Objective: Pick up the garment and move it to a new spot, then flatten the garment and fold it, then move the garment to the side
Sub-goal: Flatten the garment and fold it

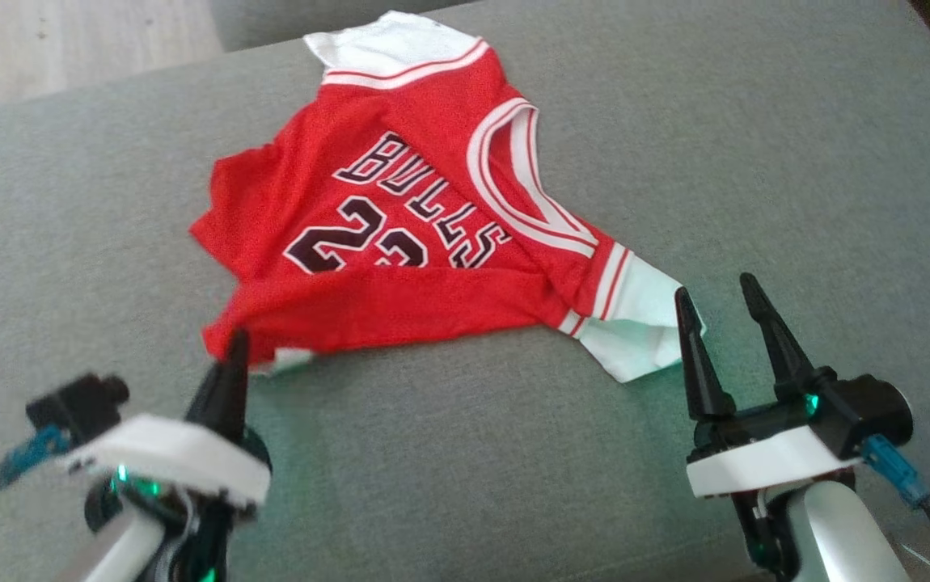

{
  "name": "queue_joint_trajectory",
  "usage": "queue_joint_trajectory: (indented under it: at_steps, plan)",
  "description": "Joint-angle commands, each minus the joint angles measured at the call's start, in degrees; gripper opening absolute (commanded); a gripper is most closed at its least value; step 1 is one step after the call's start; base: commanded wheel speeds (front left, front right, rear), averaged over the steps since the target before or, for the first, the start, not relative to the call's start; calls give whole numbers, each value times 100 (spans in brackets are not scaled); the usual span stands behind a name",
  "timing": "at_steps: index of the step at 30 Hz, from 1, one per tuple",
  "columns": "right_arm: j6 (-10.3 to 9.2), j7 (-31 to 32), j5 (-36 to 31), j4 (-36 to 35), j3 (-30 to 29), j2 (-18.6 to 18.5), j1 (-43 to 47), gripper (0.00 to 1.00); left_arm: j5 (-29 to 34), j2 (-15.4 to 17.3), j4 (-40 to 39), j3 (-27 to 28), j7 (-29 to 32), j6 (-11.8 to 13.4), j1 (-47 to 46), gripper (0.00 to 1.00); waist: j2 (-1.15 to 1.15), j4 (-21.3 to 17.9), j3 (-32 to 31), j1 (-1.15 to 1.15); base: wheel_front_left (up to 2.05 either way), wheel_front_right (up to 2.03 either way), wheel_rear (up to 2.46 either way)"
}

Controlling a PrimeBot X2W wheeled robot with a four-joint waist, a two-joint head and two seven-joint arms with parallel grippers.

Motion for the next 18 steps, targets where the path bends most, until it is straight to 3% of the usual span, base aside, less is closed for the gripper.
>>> queue_joint_trajectory:
  at_steps: [1, 9, 15, 17, 18]
  plan:
    - [44, -36, -38, -152, 104, -18, 14, 100, -43, 233, -235, 228, -30, 26, 32, 0, 0, 82, -72, 0, 0, 0, 0]
    - [44, -36, -108, -139, 68, -18, 89, 100, -686, 624, -1641, 449, -68, 216, 1423, 0, 0, 394, -236, 0, 0, 0, 0]
    - [44, -36, -161, -99, 110, -18, 98, 100, -766, 694, -1273, 410, -137, 253, 1882, 0, 0, 527, -311, 0, 0, 0, 0]
    - [44, -36, -168, -88, 117, -18, 87, 100, -639, 704, -1039, 361, -187, 310, 1876, 49, 0, 528, -328, 0, 0, 0, 0]
    - [44, -36, -173, -83, 122, -18, 84, 100, -585, 697, -940, 343, -219, 334, 1870, 100, 0, 523, -339, 0, 0, 0, 0]
